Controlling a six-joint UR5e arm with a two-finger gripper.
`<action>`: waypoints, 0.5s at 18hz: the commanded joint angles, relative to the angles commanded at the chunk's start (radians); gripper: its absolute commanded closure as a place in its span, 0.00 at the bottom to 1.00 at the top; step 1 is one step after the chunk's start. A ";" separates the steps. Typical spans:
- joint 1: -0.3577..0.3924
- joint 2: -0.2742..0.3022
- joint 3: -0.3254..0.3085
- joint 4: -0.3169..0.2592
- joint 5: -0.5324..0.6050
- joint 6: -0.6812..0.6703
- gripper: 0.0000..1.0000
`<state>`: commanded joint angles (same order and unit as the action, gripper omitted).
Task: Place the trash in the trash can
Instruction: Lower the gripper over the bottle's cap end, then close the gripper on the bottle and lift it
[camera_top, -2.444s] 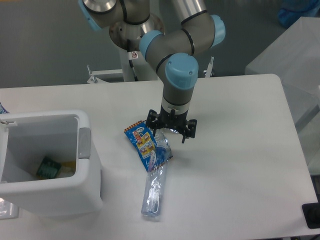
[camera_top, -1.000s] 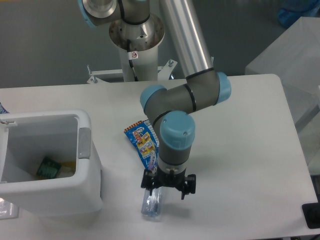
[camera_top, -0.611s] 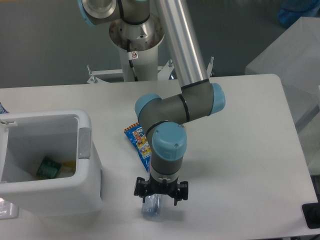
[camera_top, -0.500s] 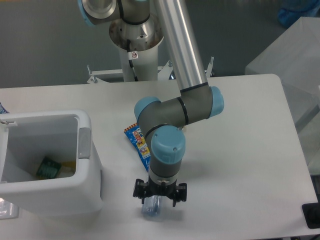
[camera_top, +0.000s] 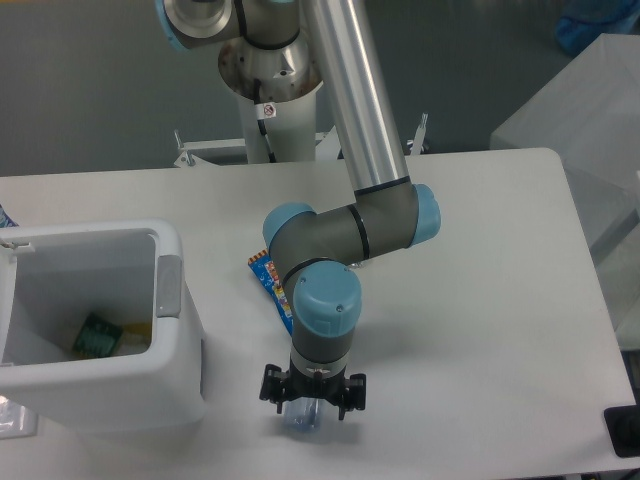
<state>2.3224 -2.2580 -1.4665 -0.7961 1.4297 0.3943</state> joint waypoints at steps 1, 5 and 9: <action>0.000 -0.003 0.002 0.000 0.000 -0.009 0.00; 0.000 -0.008 0.000 0.000 0.000 -0.011 0.00; 0.000 -0.018 0.002 0.002 0.000 -0.008 0.00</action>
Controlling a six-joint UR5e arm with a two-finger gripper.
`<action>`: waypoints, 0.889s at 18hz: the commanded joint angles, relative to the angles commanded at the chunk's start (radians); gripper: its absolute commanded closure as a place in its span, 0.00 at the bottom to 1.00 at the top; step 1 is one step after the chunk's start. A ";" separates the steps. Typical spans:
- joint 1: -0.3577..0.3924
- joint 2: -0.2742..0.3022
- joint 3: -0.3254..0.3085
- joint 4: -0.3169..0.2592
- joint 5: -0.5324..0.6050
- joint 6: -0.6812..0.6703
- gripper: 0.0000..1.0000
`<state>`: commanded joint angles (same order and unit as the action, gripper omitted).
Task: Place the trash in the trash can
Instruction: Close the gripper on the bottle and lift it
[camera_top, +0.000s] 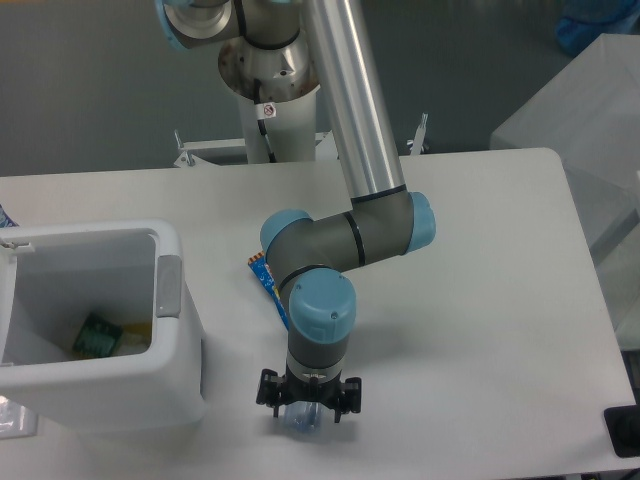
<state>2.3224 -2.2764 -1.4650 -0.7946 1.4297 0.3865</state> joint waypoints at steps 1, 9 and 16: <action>-0.002 -0.005 0.002 0.000 0.000 0.000 0.00; -0.011 -0.022 0.008 0.009 0.021 0.002 0.01; -0.012 -0.018 0.005 0.008 0.021 -0.003 0.23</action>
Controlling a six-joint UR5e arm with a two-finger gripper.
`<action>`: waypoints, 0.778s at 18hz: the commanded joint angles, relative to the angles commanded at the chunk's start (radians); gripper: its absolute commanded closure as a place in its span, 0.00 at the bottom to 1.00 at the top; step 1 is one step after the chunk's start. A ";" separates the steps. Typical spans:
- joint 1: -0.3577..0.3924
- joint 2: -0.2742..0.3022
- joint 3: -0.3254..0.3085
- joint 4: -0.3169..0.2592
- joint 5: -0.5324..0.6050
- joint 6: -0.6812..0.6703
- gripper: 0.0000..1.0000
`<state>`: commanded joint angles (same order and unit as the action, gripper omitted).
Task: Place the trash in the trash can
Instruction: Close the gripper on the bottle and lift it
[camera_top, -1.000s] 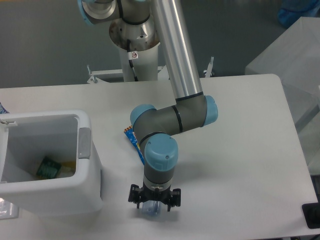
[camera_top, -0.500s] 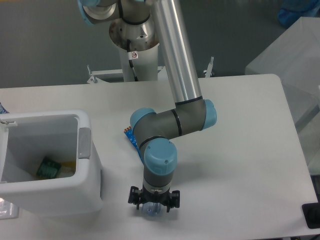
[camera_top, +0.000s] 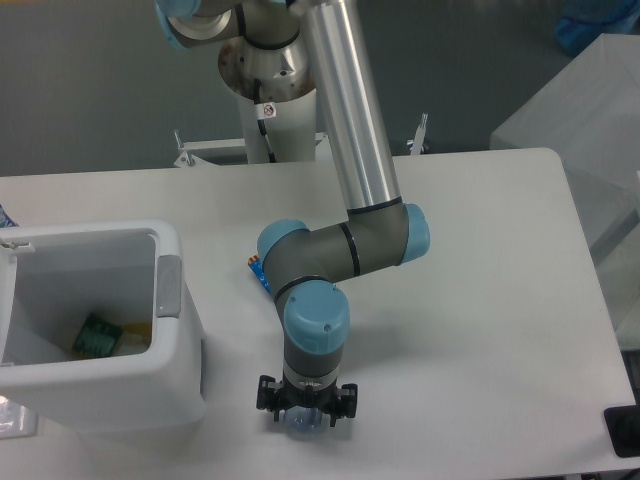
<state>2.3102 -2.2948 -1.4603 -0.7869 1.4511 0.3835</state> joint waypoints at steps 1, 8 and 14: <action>0.000 0.002 0.000 0.000 0.006 0.000 0.25; -0.002 0.006 -0.005 -0.002 0.021 -0.003 0.34; -0.003 0.018 -0.008 -0.002 0.020 0.000 0.34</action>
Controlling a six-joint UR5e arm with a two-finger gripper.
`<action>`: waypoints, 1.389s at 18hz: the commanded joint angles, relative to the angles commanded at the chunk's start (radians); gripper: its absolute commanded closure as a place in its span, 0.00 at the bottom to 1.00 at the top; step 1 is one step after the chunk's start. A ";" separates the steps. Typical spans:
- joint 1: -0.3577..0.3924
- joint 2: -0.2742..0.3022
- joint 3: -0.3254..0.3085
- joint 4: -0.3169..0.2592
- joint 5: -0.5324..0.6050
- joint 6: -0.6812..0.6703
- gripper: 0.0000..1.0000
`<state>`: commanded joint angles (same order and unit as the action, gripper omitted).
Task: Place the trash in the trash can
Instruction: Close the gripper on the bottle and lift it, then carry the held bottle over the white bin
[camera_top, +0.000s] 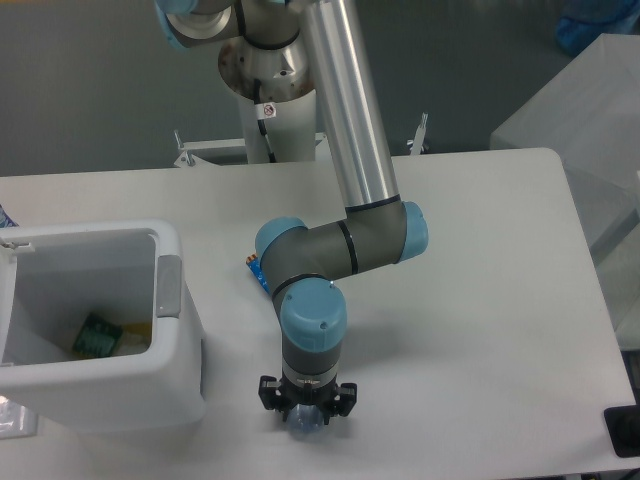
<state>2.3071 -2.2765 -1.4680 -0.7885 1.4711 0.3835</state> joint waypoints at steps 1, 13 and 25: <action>0.002 0.003 0.000 0.000 0.000 0.000 0.36; 0.009 0.035 0.012 -0.002 -0.003 0.017 0.39; 0.093 0.117 0.340 0.018 -0.018 -0.166 0.38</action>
<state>2.4006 -2.1598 -1.1278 -0.7702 1.4527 0.2179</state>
